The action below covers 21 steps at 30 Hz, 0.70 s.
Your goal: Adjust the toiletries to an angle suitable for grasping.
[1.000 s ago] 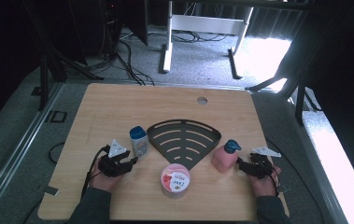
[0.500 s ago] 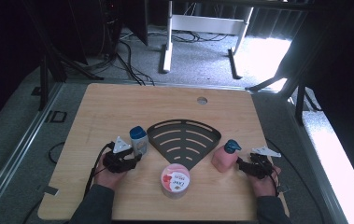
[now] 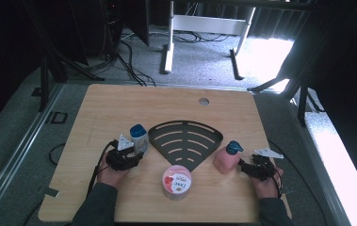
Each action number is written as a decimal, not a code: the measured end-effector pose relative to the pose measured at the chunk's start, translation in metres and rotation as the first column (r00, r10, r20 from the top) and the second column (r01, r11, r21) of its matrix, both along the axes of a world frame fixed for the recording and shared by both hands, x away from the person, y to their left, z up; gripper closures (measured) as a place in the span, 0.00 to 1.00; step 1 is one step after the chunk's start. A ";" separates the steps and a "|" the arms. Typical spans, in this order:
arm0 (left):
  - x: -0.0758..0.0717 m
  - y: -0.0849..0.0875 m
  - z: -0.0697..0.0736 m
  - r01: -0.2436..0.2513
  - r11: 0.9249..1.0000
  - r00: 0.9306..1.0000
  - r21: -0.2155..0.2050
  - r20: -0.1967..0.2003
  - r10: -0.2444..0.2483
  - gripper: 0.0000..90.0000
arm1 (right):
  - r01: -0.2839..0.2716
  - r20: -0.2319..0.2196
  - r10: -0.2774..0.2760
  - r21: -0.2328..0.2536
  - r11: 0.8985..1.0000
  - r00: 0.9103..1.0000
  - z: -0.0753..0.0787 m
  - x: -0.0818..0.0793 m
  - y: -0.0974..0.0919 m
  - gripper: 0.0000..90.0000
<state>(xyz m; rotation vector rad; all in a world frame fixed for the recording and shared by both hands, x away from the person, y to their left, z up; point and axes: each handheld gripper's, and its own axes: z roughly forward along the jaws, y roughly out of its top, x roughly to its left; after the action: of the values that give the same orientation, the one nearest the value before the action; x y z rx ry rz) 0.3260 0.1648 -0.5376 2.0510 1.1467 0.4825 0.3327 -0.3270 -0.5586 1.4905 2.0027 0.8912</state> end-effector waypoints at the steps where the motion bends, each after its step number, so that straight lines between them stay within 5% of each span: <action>1: 0.002 0.001 0.000 0.000 1.000 1.000 0.002 0.001 0.000 0.60 | 0.000 0.000 0.000 0.000 1.000 1.000 0.000 0.000 0.000 0.38; 18: 0.027 0.001 0.001 -0.017 1.000 1.000 0.013 -0.012 0.017 0.60 | -0.004 0.000 0.004 0.000 1.000 1.000 0.000 0.000 0.000 0.38; 21: 0.025 0.001 -0.001 -0.028 0.999 0.999 0.016 -0.020 0.028 0.54 | -0.005 0.000 0.005 0.000 1.000 1.000 0.000 0.000 0.000 0.38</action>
<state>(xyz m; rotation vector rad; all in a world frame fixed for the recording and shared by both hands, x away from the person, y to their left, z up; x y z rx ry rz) 0.3513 0.1656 -0.5381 2.0600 1.1881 0.4872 0.3325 -0.3270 -0.5586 1.4863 2.0066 0.8931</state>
